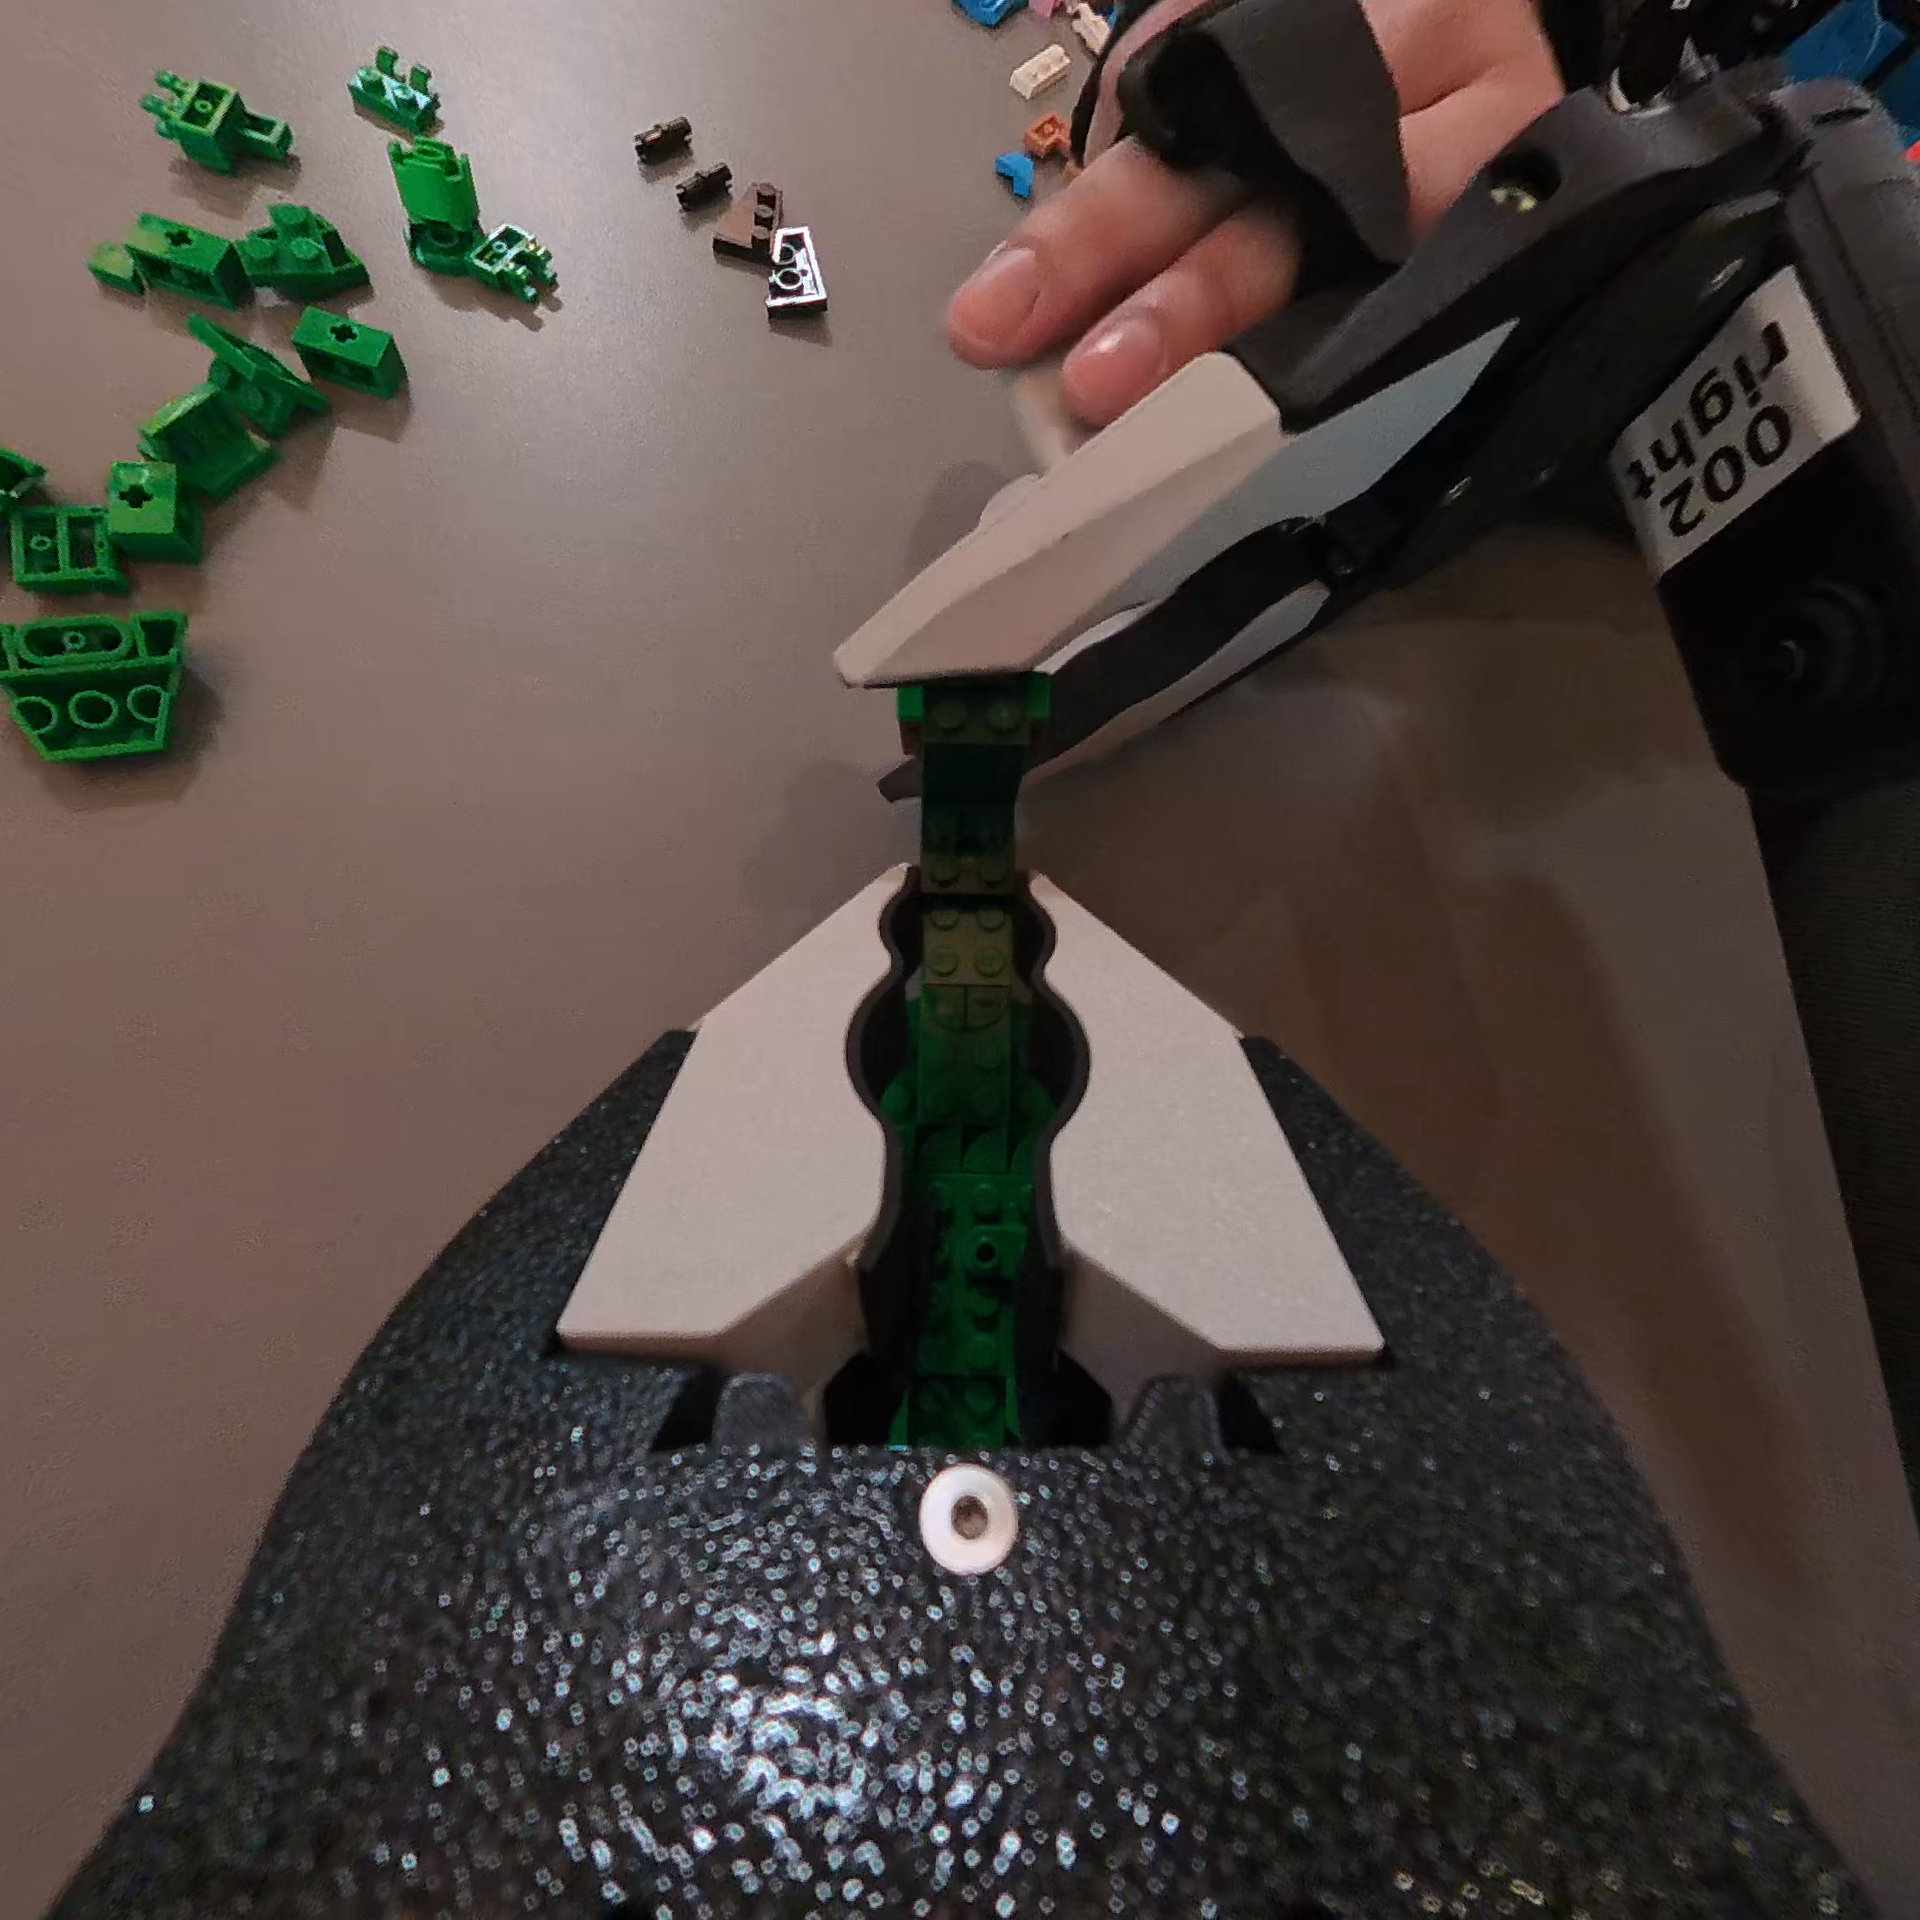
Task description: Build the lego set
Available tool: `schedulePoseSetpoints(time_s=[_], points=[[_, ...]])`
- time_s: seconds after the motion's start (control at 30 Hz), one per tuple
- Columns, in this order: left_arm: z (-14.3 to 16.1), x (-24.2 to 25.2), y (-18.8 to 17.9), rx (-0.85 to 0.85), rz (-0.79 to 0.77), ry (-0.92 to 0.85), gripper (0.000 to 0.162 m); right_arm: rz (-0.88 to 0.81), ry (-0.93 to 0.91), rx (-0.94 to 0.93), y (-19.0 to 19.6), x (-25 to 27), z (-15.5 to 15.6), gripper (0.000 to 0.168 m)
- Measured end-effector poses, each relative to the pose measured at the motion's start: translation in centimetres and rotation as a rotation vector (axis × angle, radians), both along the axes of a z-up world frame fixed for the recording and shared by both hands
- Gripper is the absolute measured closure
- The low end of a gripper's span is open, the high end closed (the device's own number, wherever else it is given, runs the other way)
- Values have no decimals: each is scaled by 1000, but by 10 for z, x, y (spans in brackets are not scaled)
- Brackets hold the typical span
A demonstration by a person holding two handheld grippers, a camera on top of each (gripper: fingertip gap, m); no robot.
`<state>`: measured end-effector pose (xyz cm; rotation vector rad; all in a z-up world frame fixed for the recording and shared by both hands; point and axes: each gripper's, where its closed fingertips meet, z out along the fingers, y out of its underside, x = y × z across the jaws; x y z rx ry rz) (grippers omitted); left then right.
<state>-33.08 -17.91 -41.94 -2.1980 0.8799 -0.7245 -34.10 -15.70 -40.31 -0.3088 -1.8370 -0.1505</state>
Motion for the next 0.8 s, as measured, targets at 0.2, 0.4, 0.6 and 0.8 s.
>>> schedulePoseSetpoints(time_s=[0.2,0.4,0.6,0.8], points=[[-1,0,1,5,2,20,146,-19,-20,-47,2,1,-4,128],[6,-9,6,95,85,138,103,-46,-39,-138,4,2,-9,128],[14,-3,-4,401,221,299,78,-52,-50,-207,2,3,-10,128],[18,0,-4,595,216,514,99,-62,-63,-304,0,5,-10,128]])
